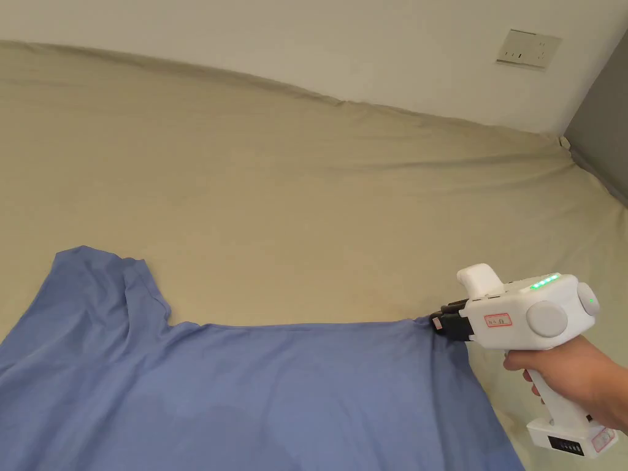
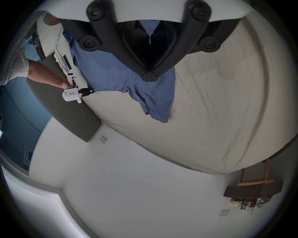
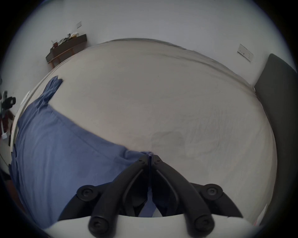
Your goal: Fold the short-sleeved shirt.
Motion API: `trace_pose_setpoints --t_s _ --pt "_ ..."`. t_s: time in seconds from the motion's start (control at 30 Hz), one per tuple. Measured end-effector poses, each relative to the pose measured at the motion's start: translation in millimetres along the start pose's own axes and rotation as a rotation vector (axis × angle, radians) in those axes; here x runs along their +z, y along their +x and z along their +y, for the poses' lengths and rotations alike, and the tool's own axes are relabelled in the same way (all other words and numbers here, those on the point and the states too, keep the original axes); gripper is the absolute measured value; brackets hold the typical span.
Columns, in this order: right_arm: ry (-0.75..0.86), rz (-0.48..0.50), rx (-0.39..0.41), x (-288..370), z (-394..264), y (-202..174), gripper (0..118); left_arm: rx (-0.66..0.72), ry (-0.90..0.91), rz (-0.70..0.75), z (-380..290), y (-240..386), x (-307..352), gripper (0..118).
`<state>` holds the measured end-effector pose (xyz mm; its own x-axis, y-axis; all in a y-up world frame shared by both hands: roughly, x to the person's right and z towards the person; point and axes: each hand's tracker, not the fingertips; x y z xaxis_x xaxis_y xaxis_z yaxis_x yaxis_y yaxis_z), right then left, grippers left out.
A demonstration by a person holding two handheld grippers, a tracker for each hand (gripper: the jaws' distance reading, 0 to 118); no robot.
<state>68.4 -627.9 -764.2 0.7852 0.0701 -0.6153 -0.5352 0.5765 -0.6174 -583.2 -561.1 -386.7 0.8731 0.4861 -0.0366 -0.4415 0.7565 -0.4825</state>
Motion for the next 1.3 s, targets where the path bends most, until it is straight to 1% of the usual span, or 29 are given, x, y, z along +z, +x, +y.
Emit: trace_pose_setpoints --t_s 0.03,0.07,0.1,0.13,0.23,0.33,0.47,0.5,0.53,0.6,0.63,0.67,0.7,0.73,0.77,0.8,0.83,0.87,0.93,0.97,1.0,1.07,1.17,1.23,1.27,1.3 --pt "0.000 0.028 -0.002 2 -2 1 2 0.000 0.001 -0.003 2 0 -2 0" --pt "0.034 0.016 0.031 7 -4 -2 2 -0.001 0.001 -0.005 4 0 -5 0" --pt "0.047 0.022 0.019 15 -6 -3 2 -0.010 0.002 0.007 6 -1 -9 0" --pt "0.066 0.053 -0.016 20 -6 -2 2 -0.022 0.001 0.027 9 -6 -11 0" --pt "0.125 0.080 -0.057 42 -7 -5 2 -0.005 -0.014 0.017 18 -15 -21 0" --pt "0.162 0.124 -0.099 63 -8 -8 2 -0.037 -0.049 0.019 32 -20 -39 0" --pt "0.196 0.142 -0.135 86 -7 -22 2 -0.064 -0.167 0.039 45 -31 -80 0" --pt "0.192 0.148 -0.145 83 -7 -14 2 -0.071 -0.188 0.039 47 -33 -90 0" --pt "0.192 0.144 -0.144 82 -8 -13 2 -0.071 -0.202 0.031 50 -36 -98 0" --pt "0.186 0.142 -0.147 82 -10 -14 2 0.001 -0.225 -0.005 56 -47 -116 0" --pt "0.178 0.145 -0.157 77 -12 -6 2 -0.007 -0.248 0.009 57 -50 -124 0" --pt "0.175 0.139 -0.163 75 -14 -3 2 -0.026 -0.277 0.038 59 -50 -131 4" --pt "0.171 0.134 -0.165 75 -15 -2 2 -0.014 -0.278 0.023 60 -52 -136 13" --pt "0.166 0.130 -0.168 74 -16 0 2 0.002 -0.325 -0.014 61 -55 -142 31" --pt "0.164 0.125 -0.174 74 -17 0 2 0.022 -0.353 -0.039 62 -57 -147 43" --pt "0.163 0.124 -0.181 75 -18 2 2 0.039 -0.401 -0.071 62 -57 -152 52" --pt "0.164 0.123 -0.186 75 -19 3 2 0.020 -0.420 -0.082 61 -54 -156 57" --pt "0.164 0.120 -0.187 76 -20 4 2 -0.001 -0.422 -0.079 59 -52 -158 60" --pt "0.160 0.114 -0.187 77 -20 2 2 0.022 -0.459 -0.091 55 -54 -163 61" --pt "0.158 0.111 -0.187 78 -20 2 2 0.038 -0.485 -0.069 53 -57 -168 61" --pt "0.158 0.108 -0.187 78 -20 3 2 0.016 -0.473 -0.044 52 -57 -171 61" --pt "0.157 0.107 -0.192 77 -22 8 2 0.015 -0.463 -0.060 51 -57 -169 61" --pt "0.161 0.105 -0.192 77 -21 10 2 0.109 -0.431 -0.054 52 -60 -170 61" --pt "0.166 0.109 -0.196 77 -21 12 2 0.077 -0.444 -0.077 52 -53 -171 59" --pt "0.168 0.110 -0.197 77 -21 12 2 0.088 -0.466 -0.098 50 -50 -172 59" --pt "0.171 0.107 -0.195 81 -19 4 2 0.096 -0.480 -0.119 48 -49 -173 56"
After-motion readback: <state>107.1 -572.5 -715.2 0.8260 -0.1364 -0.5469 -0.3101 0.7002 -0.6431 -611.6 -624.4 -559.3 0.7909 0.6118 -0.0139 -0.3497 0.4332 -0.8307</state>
